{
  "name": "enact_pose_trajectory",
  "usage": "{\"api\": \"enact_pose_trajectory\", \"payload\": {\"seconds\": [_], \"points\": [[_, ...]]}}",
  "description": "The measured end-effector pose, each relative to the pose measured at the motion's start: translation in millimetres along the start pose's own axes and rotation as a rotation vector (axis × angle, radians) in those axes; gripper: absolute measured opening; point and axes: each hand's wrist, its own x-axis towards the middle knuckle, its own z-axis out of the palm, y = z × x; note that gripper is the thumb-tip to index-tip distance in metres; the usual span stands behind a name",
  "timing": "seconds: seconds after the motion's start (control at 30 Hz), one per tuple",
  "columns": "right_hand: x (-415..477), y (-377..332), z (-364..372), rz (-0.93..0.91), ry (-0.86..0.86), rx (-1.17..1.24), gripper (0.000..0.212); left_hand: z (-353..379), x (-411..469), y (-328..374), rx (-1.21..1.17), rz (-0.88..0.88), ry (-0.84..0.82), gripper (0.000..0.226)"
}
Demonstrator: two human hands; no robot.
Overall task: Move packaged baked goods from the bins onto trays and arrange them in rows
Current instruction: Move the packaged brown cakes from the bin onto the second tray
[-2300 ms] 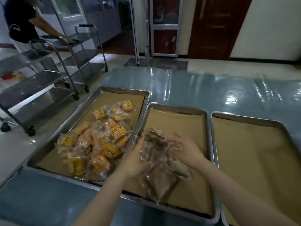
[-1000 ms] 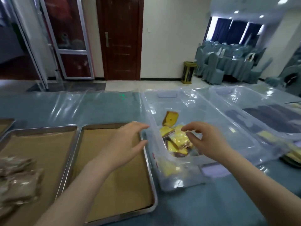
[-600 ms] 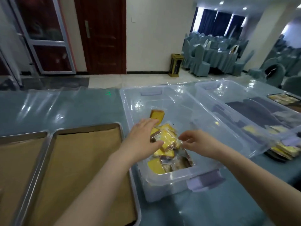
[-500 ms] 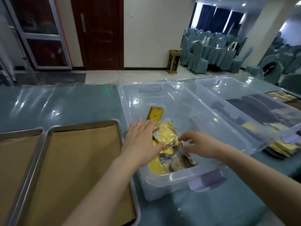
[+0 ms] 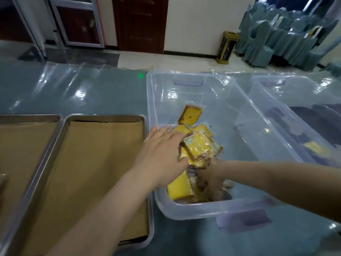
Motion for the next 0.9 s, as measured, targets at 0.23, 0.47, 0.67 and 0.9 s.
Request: {"api": "enact_pose_trajectory", "payload": {"seconds": [0.23,0.47,0.67,0.9], "points": [[3,-6,-4,-0.072,0.038,-0.141,0.048,-2,1,5,0.002,-0.012,0.028,0.055],[-8,18,-31,-0.109,0.054,-0.186,0.055,-8,1,9,-0.024,-0.094,-0.01,0.06],[-30,59,-65,-0.264,0.196,0.229,0.042,-7,-4,12,-0.011,-0.137,-0.025,0.057],[-56,64,-74,-0.54,0.357,0.711,0.042,-6,-7,11,-0.023,-0.173,-0.015,0.052]]}}
